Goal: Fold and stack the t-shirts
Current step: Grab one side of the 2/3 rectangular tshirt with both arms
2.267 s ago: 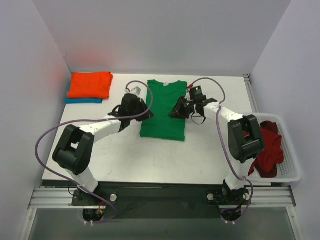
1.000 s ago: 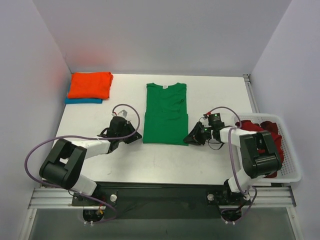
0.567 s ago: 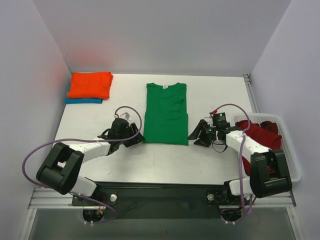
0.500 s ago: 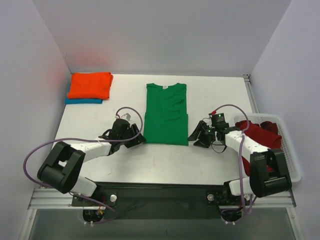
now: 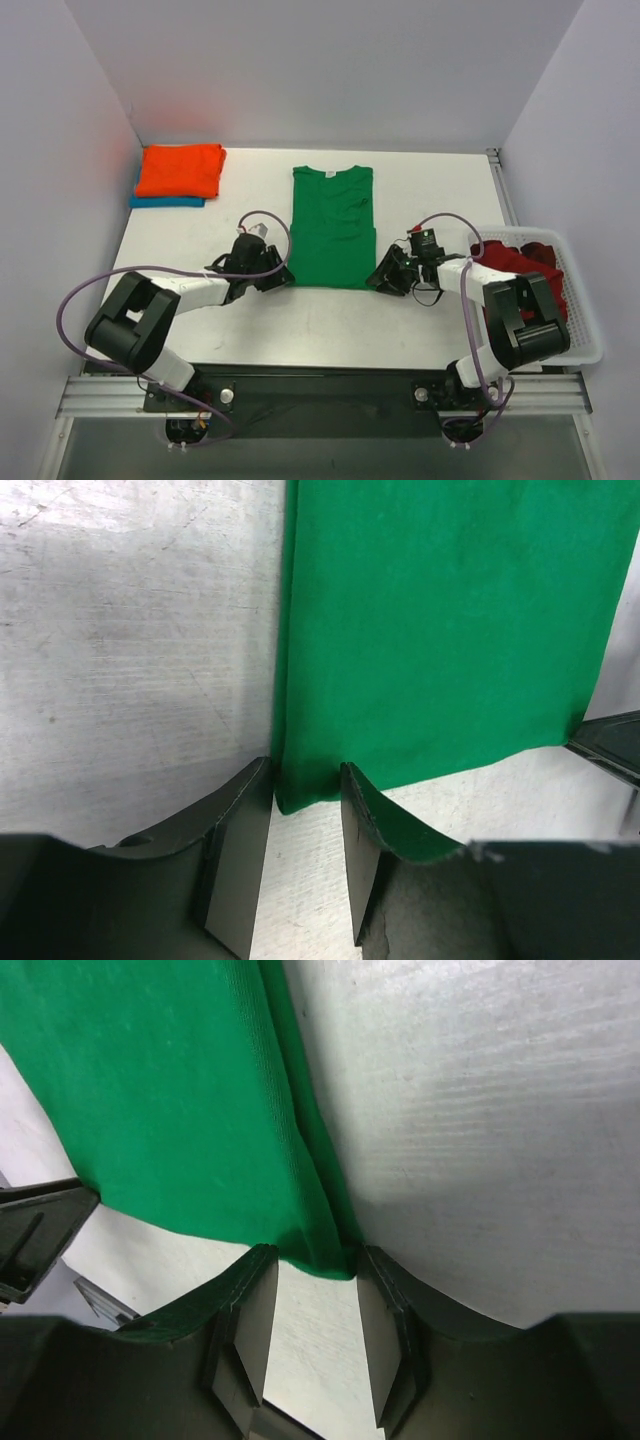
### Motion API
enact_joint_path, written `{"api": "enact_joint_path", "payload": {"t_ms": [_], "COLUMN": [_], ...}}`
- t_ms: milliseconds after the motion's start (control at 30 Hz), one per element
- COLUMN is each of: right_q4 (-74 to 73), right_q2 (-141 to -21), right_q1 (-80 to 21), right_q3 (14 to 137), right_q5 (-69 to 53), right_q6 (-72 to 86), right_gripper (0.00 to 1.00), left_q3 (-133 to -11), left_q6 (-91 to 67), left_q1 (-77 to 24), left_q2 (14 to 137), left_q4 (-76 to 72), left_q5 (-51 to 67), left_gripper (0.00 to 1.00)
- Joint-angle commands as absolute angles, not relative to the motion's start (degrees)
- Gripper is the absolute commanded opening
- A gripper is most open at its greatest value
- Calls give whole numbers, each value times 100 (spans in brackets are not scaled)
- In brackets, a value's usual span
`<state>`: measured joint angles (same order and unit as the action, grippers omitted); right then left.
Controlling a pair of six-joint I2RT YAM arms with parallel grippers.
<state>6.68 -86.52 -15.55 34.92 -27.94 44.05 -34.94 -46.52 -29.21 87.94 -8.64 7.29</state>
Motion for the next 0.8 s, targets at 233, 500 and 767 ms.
{"api": "enact_joint_path", "payload": {"t_ms": [233, 500, 767], "right_q4": [782, 423, -1149], "right_q2": [-9114, -7756, -5022], "right_q1": [-1626, -1652, -2283], "right_q3": [3410, 2691, 1714], "right_q5": [-2461, -2487, -2417], "right_q6": [4404, 4237, 4420], "right_gripper": [4, 0, 0], "left_q3": [-3568, -3051, -2426], "left_q6": [-4737, -4957, -5667], "left_q1": [-3138, -3515, -4734], "left_q2": [9114, 7754, 5135], "left_q4": [-1046, -231, 1484], "left_q5": [764, 414, -395], "left_gripper": [5, 0, 0]}}
